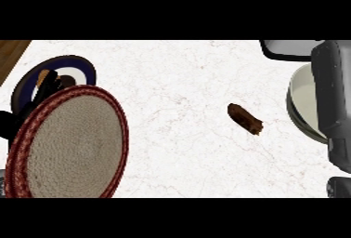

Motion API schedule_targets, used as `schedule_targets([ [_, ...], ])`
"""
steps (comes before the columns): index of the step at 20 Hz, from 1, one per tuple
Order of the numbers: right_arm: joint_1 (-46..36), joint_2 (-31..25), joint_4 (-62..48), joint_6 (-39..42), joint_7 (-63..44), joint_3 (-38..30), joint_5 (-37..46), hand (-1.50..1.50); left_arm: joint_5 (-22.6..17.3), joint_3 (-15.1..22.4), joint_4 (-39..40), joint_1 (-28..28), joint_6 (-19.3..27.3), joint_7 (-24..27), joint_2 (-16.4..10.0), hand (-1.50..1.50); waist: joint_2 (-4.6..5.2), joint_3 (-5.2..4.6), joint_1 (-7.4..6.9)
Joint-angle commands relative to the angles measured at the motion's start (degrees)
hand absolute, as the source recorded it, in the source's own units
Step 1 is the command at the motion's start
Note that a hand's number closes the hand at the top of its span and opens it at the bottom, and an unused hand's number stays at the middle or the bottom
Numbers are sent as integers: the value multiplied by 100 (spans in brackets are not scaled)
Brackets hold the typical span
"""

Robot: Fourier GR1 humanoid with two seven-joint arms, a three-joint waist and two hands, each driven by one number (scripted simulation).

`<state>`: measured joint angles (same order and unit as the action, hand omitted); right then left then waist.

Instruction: Pick the tomato from the placemat and place it in the bowl

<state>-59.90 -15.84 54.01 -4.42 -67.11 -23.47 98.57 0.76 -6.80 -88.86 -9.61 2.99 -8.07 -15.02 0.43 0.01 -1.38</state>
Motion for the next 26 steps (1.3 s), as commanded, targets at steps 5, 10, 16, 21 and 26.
schedule_targets([
  [5, 719, -338, 149, -1076, -58, -739, -333, 150, 36, -80, -181, 10, 65, -90, -23, 0, -28, 4, 109],
  [10, 1155, -341, -39, -1586, 250, -912, -496, 150, 159, -10, 130, -103, 116, 10, 103, 0, -20, 1, 116],
  [16, 1499, -288, -324, -980, 27, -1982, -1270, 150, 8, -116, -112, 317, -93, 104, -19, 0, -40, 5, 103],
  [21, 1985, -209, 42, -968, 1048, -2015, -2176, -150, 28, -160, -231, 95, -31, -205, -18, 0, -52, 1, 142],
  [26, 2227, 345, 1119, -2414, 1612, -2061, -2626, -150, 40, -134, -394, 399, -32, -160, 22, 0, -87, 7, 133],
])
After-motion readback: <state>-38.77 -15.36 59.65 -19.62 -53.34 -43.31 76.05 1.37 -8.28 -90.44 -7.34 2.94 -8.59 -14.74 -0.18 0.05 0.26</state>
